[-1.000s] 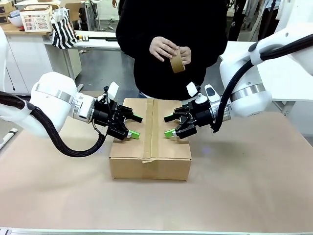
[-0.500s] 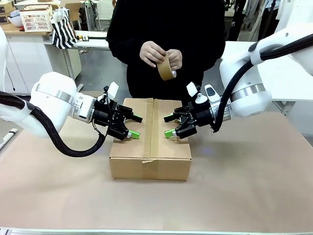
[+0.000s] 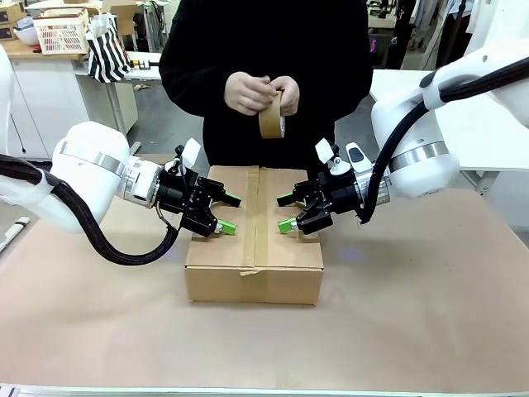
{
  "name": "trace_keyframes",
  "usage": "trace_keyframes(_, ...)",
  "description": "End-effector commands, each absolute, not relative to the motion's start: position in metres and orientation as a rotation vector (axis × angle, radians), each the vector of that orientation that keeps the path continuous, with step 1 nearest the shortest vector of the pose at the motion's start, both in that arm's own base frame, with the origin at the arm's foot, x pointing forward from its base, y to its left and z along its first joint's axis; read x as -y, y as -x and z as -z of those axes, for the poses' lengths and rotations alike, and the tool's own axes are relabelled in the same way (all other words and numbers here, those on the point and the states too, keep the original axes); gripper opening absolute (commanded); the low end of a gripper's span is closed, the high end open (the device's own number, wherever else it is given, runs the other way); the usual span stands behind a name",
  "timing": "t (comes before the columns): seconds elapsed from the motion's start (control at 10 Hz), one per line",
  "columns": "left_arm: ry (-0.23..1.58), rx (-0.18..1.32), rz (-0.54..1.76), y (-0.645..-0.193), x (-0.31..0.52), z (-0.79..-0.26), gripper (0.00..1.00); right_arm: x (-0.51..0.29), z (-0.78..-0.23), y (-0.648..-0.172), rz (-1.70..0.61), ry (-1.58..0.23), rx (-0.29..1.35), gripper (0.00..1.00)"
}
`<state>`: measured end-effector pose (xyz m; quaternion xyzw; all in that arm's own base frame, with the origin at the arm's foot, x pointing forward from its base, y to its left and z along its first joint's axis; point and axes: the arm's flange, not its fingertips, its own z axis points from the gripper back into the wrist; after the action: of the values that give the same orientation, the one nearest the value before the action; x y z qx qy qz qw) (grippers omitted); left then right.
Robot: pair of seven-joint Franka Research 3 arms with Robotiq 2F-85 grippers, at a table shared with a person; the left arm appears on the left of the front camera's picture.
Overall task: Pack the gift set into the box.
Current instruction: Press and hold the closed box until the human finishes sealing it.
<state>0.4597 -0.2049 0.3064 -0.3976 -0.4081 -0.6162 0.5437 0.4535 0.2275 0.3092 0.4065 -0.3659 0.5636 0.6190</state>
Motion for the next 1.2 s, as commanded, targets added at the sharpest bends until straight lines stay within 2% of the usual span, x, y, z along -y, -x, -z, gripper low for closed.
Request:
trace_keyframes(0.0, 0.943, 0.964, 1.464, -0.4590, 0.2050, -0.3046, 1.00, -0.2266, -0.3061, -0.4526, -1.300, -0.930, 0.832, 1.00)
trace_keyframes(1.1, 0.943, 0.964, 1.464, -0.4590, 0.2050, -0.3046, 1.00, -0.2266, -0.3061, -0.4526, -1.300, -0.930, 0.832, 1.00)
